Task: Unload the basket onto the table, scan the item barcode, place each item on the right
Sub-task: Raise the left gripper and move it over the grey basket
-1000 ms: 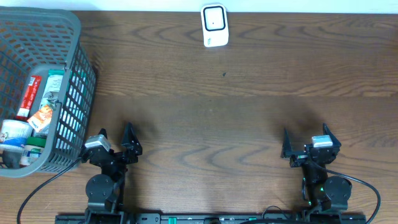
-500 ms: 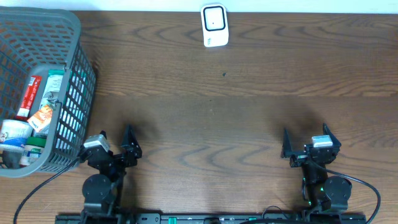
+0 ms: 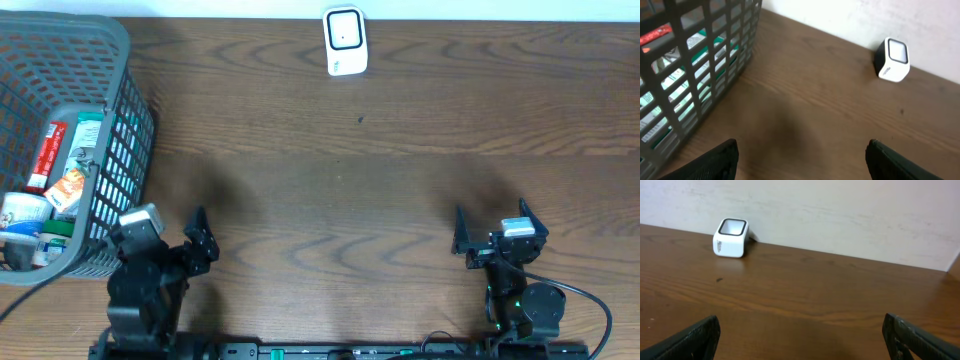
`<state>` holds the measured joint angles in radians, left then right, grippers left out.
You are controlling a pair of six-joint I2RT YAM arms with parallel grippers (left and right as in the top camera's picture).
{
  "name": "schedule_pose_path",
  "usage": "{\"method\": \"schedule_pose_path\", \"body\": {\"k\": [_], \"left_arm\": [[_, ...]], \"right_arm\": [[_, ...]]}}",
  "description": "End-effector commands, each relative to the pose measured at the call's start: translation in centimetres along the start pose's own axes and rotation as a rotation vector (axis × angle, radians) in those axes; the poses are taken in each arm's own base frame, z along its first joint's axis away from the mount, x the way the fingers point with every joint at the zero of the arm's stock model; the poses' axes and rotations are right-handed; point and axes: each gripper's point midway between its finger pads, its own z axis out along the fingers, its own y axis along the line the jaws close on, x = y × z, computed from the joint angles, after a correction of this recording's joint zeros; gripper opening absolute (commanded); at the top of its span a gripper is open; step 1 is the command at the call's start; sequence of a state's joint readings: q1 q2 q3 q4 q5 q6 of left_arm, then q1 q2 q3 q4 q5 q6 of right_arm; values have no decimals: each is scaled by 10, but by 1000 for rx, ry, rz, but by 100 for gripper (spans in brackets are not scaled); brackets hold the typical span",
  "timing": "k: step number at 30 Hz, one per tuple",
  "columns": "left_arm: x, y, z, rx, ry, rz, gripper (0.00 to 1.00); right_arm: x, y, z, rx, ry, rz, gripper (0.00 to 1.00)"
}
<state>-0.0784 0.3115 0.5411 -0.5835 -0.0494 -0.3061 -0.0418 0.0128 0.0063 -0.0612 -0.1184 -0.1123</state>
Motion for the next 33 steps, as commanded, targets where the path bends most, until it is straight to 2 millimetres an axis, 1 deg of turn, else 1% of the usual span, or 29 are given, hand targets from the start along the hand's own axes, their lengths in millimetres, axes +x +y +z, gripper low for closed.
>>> {"method": "schedule_pose_path", "body": {"k": [1, 5, 8, 11, 13, 16, 22, 26, 29, 33], "left_arm": [[-11, -11, 0, 23, 46, 19, 82], [-8, -16, 11, 22, 125, 23, 82], [0, -14, 20, -2, 185, 28, 82], [3, -13, 25, -14, 217, 30, 82], [2, -13, 25, -19, 231, 31, 82], [-5, -16, 23, -24, 240, 32, 82], [-30, -24, 11, -9, 209, 62, 82], [-50, -30, -4, -1, 178, 61, 82], [-69, -36, -17, 12, 140, 59, 82], [-98, -45, -33, 41, 66, 137, 82]], "right_arm": [[1, 0, 0, 1, 4, 15, 99], [1, 0, 0, 1, 4, 15, 99], [1, 0, 0, 1, 4, 15, 99], [1, 0, 0, 1, 4, 15, 99], [1, 0, 0, 1, 4, 15, 99], [1, 0, 0, 1, 4, 15, 99], [1, 0, 0, 1, 4, 15, 99], [1, 0, 0, 1, 4, 15, 99], [1, 0, 0, 1, 4, 15, 99], [1, 0, 0, 1, 4, 15, 99]]}}
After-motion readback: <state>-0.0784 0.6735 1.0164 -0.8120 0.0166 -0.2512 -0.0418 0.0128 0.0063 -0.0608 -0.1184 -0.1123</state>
